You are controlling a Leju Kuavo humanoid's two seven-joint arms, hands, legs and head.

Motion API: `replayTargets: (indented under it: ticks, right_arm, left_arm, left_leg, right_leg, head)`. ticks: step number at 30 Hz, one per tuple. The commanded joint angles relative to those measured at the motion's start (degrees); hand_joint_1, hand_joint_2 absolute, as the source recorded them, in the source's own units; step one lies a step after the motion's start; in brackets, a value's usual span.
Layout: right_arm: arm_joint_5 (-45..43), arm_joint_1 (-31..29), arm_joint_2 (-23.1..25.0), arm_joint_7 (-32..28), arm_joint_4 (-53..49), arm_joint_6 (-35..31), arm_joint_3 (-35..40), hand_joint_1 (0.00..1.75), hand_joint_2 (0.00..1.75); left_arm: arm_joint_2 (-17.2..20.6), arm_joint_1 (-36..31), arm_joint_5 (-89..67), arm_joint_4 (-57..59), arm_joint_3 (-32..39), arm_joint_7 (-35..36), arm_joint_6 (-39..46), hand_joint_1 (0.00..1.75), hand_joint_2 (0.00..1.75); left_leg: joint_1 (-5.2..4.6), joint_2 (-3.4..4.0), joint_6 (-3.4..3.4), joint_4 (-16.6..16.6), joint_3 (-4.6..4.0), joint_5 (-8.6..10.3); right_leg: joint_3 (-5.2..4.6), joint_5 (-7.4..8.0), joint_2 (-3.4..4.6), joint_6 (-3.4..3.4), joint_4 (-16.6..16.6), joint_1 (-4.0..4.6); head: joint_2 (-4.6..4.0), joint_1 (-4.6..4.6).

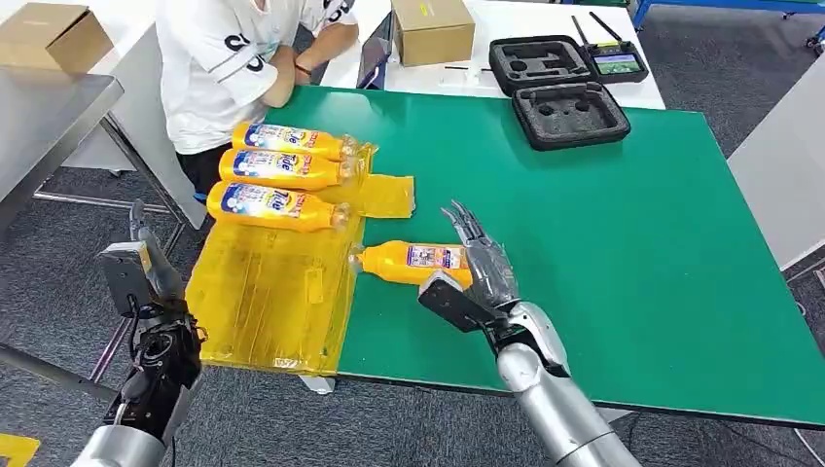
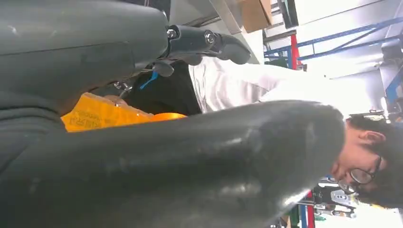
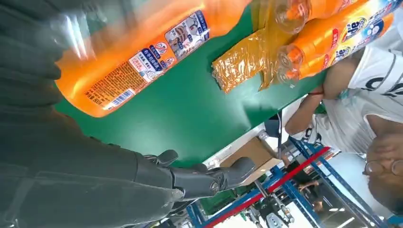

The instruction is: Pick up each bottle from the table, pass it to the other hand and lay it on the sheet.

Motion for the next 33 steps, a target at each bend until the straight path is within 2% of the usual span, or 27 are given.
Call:
replayTargets:
  ticks: [1, 2, 3, 4, 5, 6, 7, 9, 11, 33]
  right_arm:
    - [-0.1, -2.6, -0.4, -0.2, 3.7, 0.2, -0.4, 0.0, 1.75]
    - [-0.1, -2.6, -0.4, -0.2, 3.7, 0.2, -0.4, 0.0, 1.75]
    - [-0.1, -2.6, -0.4, -0.2, 3.7, 0.2, -0.4, 0.0, 1.75]
    - [8.2, -22.9, 1.1, 13.5, 32.5, 12.3, 6.4, 0.0, 1.75]
    - [7.3, -28.7, 3.0, 9.3, 43.2, 9.9, 5.6, 0.0, 1.75]
    - [6.8, -31.3, 3.7, 7.6, 47.1, 9.2, 5.1, 0.0, 1.75]
    - [6.8, -31.5, 3.8, 7.5, 47.3, 9.3, 5.1, 0.0, 1.75]
    - [7.0, -31.2, 4.0, 7.6, 47.3, 9.1, 5.3, 0.0, 1.75]
    - [7.2, -30.6, 4.1, 7.9, 47.0, 8.7, 5.3, 0.0, 1.75]
    - [7.5, -30.3, 4.3, 8.5, 46.2, 9.1, 5.4, 0.0, 1.75]
  left_arm:
    - [-1.1, -1.1, 0.1, 1.5, 1.1, 0.3, 0.0, 0.0, 0.0]
    - [-1.1, -1.1, 0.1, 1.5, 1.1, 0.3, 0.0, 0.0, 0.0]
    - [-1.1, -1.1, 0.1, 1.5, 1.1, 0.3, 0.0, 0.0, 1.75]
    - [-3.8, 5.1, 0.9, -1.6, -0.8, 2.1, -4.2, 0.0, 1.75]
    - [-4.9, 7.0, 0.7, -1.7, -1.8, 0.1, -3.0, 0.0, 1.75]
    - [-5.1, 8.1, 1.2, -1.5, -3.1, -1.3, -2.0, 0.0, 1.75]
    - [-5.2, 8.2, 1.3, -1.5, -3.2, -1.5, -1.9, 0.0, 1.75]
    - [-4.9, 8.0, 1.4, -1.6, -3.2, -1.5, -1.9, 0.0, 1.75]
    - [-4.6, 7.6, 1.6, -1.7, -3.0, -1.3, -1.9, 0.0, 1.75]
    - [-4.5, 7.7, 2.1, -2.2, -3.0, -0.6, -2.2, 0.0, 1.75]
  left_leg:
    - [0.0, 0.0, 0.03, 0.0, 0.11, -0.05]
    - [0.05, 0.03, 0.07, 0.1, 0.39, -0.22]
    - [0.01, 0.0, 0.04, 0.0, 0.16, -0.08]
    - [0.03, 0.02, 0.06, 0.0, 0.27, -0.15]
    - [-0.09, 0.44, 0.08, 0.1, 0.21, -0.13]
    - [-0.16, 0.71, 0.1, 0.0, 0.27, -0.14]
    - [-0.15, 0.77, 0.11, 0.0, 0.37, -0.18]
    - [-0.22, 0.48, 0.08, -0.1, 0.27, -0.05]
    - [-0.07, 0.19, 0.21, 0.0, 0.08, 0.1]
    - [-0.12, 0.05, 0.2, 0.0, -0.01, 0.12]
  right_leg:
    - [0.12, -0.04, -0.03, -0.06, 0.0, 0.02]
    - [0.43, -0.19, -0.04, -0.15, 0.0, 0.1]
    - [0.18, -0.07, -0.04, -0.08, 0.0, 0.03]
    - [0.3, -0.13, -0.04, -0.11, 0.0, 0.07]
    - [0.05, 0.01, 0.39, -0.05, 0.1, -0.06]
    - [0.11, 0.08, 0.68, -0.02, 0.1, -0.13]
    - [0.24, 0.07, 0.74, -0.05, 0.0, -0.1]
    - [0.04, 0.23, 0.51, -0.12, 0.0, -0.15]
    - [0.08, 0.18, 0.18, -0.04, 0.0, -0.01]
    - [-0.03, 0.18, 0.07, -0.02, 0.0, -0.06]
  head:
    - [0.0, 0.0]
    - [0.0, 0.0]
    - [0.0, 0.02]
    - [0.0, 0.0]
    - [0.0, 0.0]
    - [0.0, 0.02]
    - [0.0, 0.04]
    - [0.0, -0.61]
    - [0.0, -0.18]
    - [0.0, -0.24]
